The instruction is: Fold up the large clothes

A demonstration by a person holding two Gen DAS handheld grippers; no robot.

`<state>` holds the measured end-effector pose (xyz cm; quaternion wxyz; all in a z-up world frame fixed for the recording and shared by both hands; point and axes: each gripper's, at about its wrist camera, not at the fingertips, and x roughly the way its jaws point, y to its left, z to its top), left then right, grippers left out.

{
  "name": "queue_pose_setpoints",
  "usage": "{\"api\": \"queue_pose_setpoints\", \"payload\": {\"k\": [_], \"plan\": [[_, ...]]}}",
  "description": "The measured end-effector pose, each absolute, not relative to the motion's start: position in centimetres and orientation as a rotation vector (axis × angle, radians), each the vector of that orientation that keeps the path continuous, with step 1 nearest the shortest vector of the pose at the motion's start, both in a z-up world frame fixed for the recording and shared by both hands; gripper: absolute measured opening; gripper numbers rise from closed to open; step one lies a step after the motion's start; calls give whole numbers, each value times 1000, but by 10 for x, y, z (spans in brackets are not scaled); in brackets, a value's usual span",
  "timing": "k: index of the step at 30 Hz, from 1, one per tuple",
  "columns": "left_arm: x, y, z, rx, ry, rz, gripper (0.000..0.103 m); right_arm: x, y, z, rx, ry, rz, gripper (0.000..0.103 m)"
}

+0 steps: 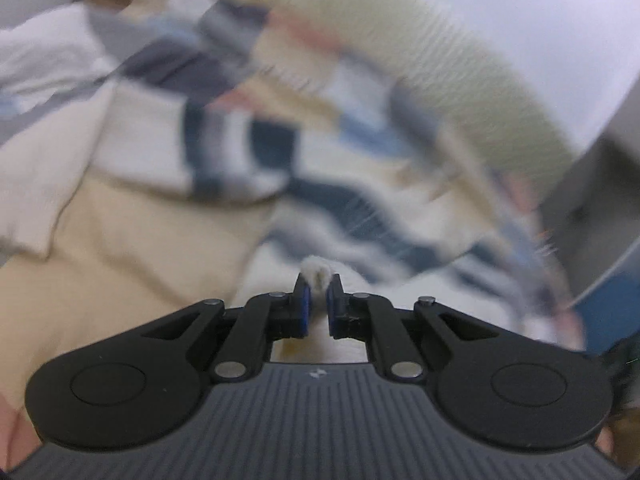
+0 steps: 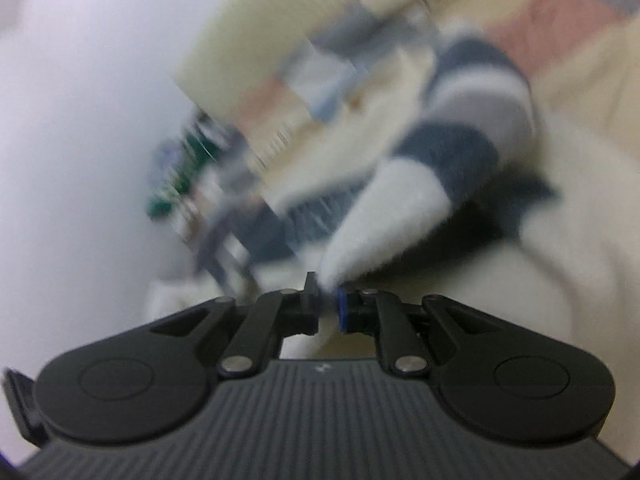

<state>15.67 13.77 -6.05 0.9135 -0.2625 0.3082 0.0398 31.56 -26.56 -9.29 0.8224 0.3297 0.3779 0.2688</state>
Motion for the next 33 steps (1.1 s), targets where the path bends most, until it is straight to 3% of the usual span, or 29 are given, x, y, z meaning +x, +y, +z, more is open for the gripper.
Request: {"api": "queue_pose_setpoints", "payload": {"k": [5,11,13,15,17,19,21,22,33], "plan": [[180,127,-96,-467,748,150,10,313,-257,-113,611,884,513,12],[175,124,-93,-445,724,154,14,297,-260,-99,561,850,506,16],[167,119,-86,-441,707,152,45,286,-266,-91,567,839,497,17],[156,111,-73,-428,663,131,54,278,-273,-84,587,832,481,17],[148,99,-62,-397,629,97,54,264,-282,-76,610,826,471,17],[140,83,-51,-366,602,68,55,251,-291,-67,612,813,453,25],[133,64,-44,-347,586,15,55,232,-302,-56,618,766,411,50],[131,54,-42,-347,589,-21,55,224,-308,-52,622,742,399,53],[112,-108,-62,-214,738,-475,55,164,-378,-17,690,530,267,53]]}}
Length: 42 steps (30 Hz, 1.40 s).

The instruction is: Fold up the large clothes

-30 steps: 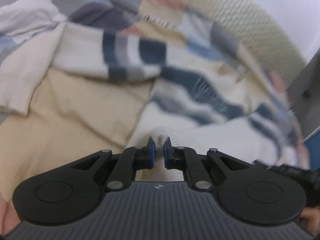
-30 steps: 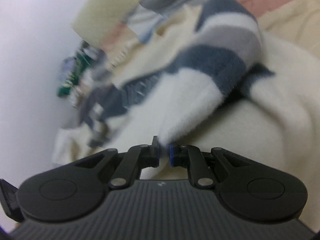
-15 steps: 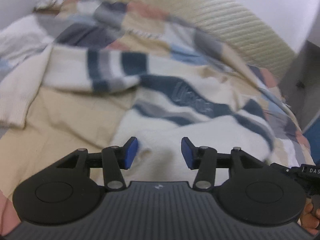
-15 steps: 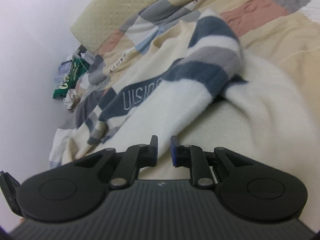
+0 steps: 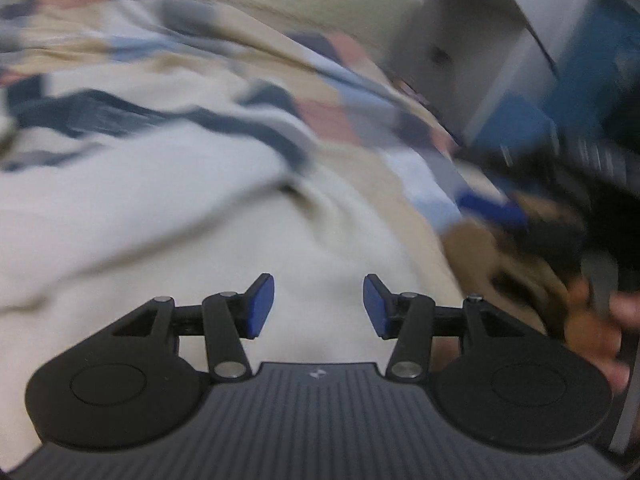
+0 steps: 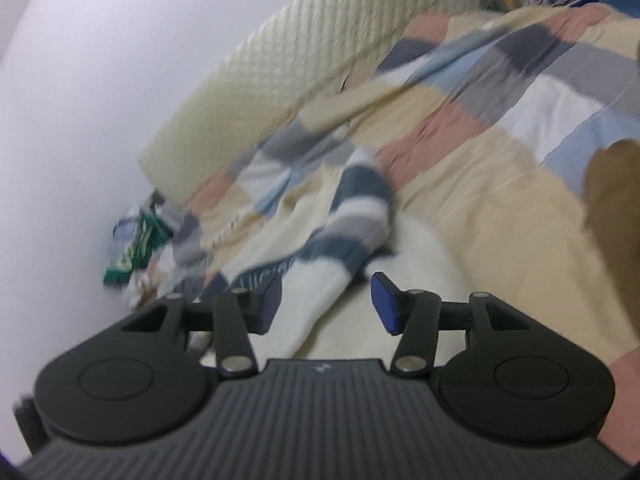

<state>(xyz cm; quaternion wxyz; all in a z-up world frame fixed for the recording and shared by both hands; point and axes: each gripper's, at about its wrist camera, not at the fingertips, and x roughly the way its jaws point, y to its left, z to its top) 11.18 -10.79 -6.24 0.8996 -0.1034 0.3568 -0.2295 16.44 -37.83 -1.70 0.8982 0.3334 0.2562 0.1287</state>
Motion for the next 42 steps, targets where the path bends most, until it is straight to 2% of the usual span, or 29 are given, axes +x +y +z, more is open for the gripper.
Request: {"api": "queue_pose_setpoints", "payload": {"k": [6,9,11,13,15,16,25,32,39,42], "plan": [[122,-173,-97,-83,814,-596,59,164,-410,-13,707,475,216,53],[123,-192,-115,-18,835,-592,58,167,-426,-19,766,465,211,53],[121,-200,-125,24,831,-575,49,172,-433,-25,805,475,206,53],[120,-201,-128,59,815,-571,24,177,-437,-31,835,493,205,53],[119,-194,-123,59,813,-563,13,182,-439,-36,857,509,213,53],[121,-186,-118,26,817,-564,12,184,-438,-37,860,515,215,53],[149,-52,-63,-474,759,-514,11,193,-419,-51,896,619,312,53],[171,16,-92,-734,776,-406,11,207,-372,-80,986,797,506,53],[178,30,-107,-857,784,-401,12,220,-327,-95,1075,814,636,51],[172,35,-108,-892,783,-400,16,231,-314,-109,1101,853,592,51]]}}
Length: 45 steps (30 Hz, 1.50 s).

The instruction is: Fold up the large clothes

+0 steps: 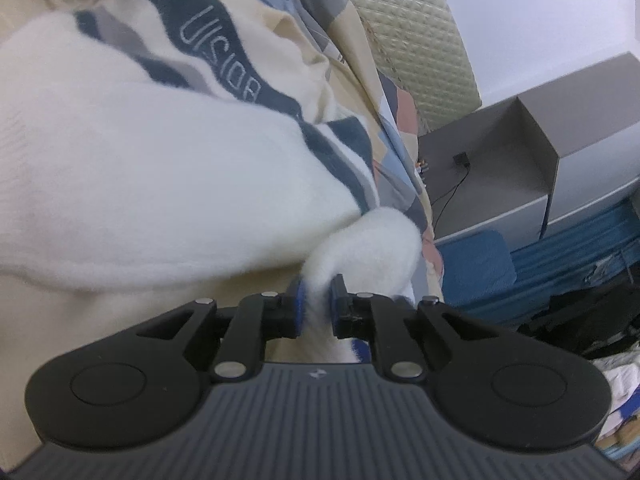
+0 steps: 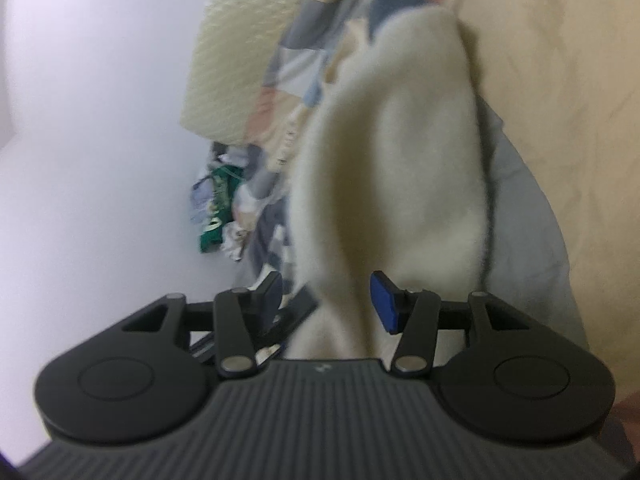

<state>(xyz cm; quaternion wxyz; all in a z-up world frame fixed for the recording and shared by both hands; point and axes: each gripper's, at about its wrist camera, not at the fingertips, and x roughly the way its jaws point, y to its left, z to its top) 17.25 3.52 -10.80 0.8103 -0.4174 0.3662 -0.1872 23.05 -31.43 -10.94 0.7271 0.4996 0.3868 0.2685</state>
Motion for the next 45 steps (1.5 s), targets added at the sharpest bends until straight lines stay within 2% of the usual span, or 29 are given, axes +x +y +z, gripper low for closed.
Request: {"api": "queue_pose_setpoints", "payload": {"k": [2,3,4,5,6,7,8,18,25,29,34,37,39,45], "plan": [[171,37,-108,-903,785,-395,28,238,-304,-120,1134,880,603,50],[170,39,-107,-913,777,-390,40,240,-301,-124,1162,882,628,48],[170,41,-106,-919,769,-385,43,241,-297,-124,1176,884,662,47],[169,42,-104,-914,763,-376,43,240,-293,-121,1163,876,684,39],[168,44,-102,-912,752,-377,46,237,-292,-114,1129,855,686,25],[167,46,-100,-918,741,-388,48,233,-293,-104,1065,833,677,17],[165,46,-98,-924,733,-401,48,230,-294,-96,1020,825,660,15],[150,7,-86,-731,743,-486,50,171,-334,-14,543,846,337,11],[148,-44,-108,-514,874,-482,50,170,-371,-36,367,1092,162,11],[145,-64,-125,-394,950,-439,50,175,-362,-46,312,1134,116,11],[138,-73,-121,-327,924,-445,50,172,-353,-41,322,1094,70,16],[135,-65,-110,-332,897,-426,50,160,-350,-25,287,1027,52,29],[130,-54,-98,-326,855,-404,50,157,-347,-11,271,957,70,52],[122,-27,-75,-255,760,-276,51,169,-325,16,294,816,170,54]]}}
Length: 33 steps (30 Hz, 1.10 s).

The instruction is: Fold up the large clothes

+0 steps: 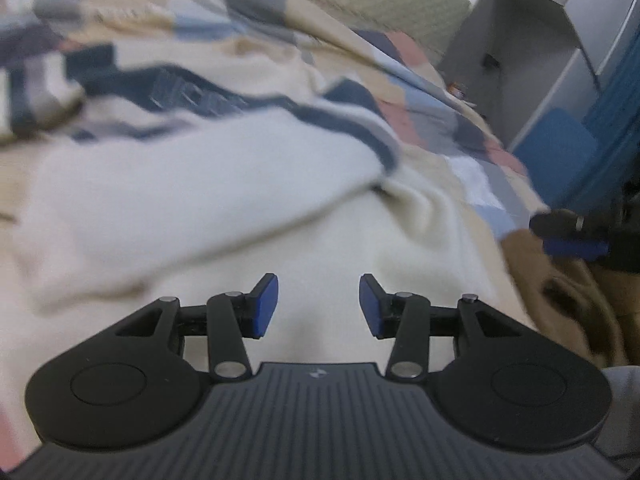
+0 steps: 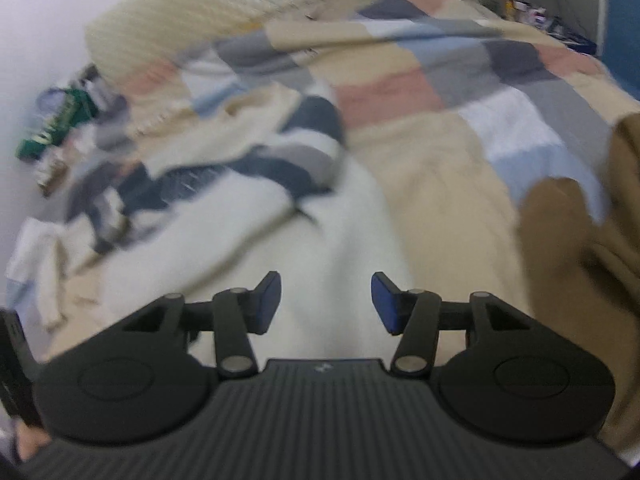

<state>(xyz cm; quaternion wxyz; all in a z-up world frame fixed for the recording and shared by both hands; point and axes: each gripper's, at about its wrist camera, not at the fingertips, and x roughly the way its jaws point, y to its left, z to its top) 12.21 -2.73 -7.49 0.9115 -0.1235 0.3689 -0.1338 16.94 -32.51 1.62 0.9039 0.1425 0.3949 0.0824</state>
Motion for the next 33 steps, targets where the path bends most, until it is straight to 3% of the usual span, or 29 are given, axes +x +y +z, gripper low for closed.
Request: {"api": "queue_pose_setpoints", "payload": {"k": [11,19,27,31,33], "plan": [[134,20,-90,-248,800,-7,51,235,-248,-25,265,763,339,51],[145,27,-107,-293,847,38,51,247,-245,-89,262,899,342,49],[138,58,-74,-369,708,132,52,258,-241,-103,288,930,340,50],[152,97,-52,-338,663,283,62,258,-252,-103,352,927,349,51],[163,125,-46,-316,659,360,62,260,-254,-102,372,924,351,51]]}}
